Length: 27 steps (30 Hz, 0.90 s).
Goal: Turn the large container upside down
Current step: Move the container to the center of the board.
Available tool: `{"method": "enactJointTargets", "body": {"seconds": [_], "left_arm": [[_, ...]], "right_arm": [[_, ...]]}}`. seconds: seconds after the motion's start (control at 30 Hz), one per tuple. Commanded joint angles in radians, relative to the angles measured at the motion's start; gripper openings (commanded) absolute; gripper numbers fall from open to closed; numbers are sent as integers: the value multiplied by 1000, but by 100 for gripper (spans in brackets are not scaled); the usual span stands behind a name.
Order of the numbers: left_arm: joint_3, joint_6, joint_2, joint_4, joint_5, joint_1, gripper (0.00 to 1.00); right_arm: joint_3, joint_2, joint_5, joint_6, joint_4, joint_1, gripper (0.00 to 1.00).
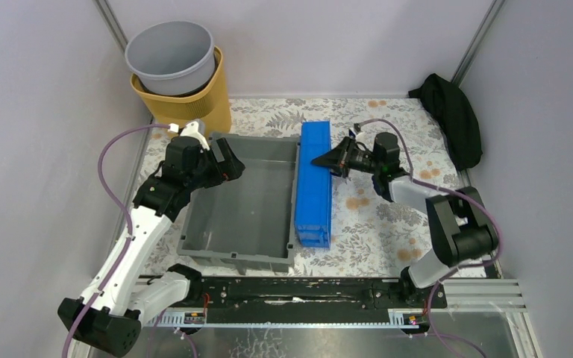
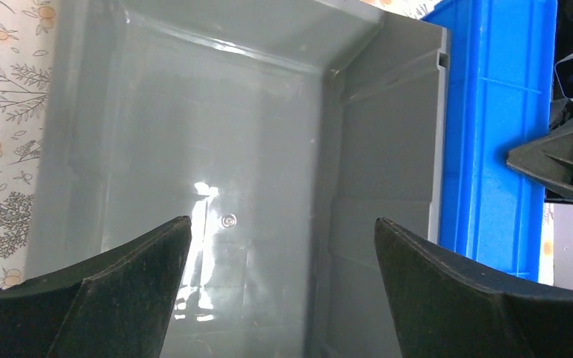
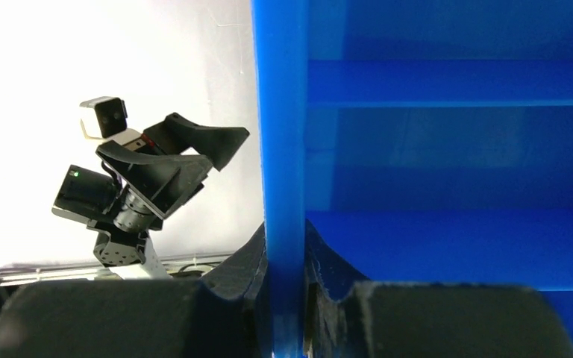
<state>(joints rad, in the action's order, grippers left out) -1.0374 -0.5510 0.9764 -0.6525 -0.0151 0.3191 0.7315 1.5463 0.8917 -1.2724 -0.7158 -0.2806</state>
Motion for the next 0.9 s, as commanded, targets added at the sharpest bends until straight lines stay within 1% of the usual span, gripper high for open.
{"method": "enactJointTargets", "body": {"seconds": [0.0,0.13,0.27,0.37,0.53,0.57,0.63,0.7,0.8,0.83,0.87], "left_arm": [[17,9,-4,5,14,-26,100],[29,19,0,12,13,-51,100],[29,36,5,13,8,-85,100],[24,42,8,13,-4,-100,100],[15,51,16,13,-15,-102,100],[14,52,16,13,-18,-101,100],[11,54,18,13,-25,-102,100],[7,55,18,13,-36,-102,100],[5,58,15,13,-47,-102,100],[5,60,14,13,-47,-101,100],[6,60,12,12,-49,-102,100]], "right_arm": [[139,126,36,-106,-262,-63,0],[258,266,39,-172,-337,-116,0],[342,352,38,-210,-366,-159,0],[321,349,40,-223,-379,-156,0],[221,258,46,-136,-265,-125,0],[202,243,50,-118,-242,-118,4],[174,215,58,-78,-185,-104,24],[158,184,59,-16,-93,-95,34],[168,127,34,125,106,-90,53],[181,110,22,180,214,-90,60],[197,85,11,245,289,-90,64]]}}
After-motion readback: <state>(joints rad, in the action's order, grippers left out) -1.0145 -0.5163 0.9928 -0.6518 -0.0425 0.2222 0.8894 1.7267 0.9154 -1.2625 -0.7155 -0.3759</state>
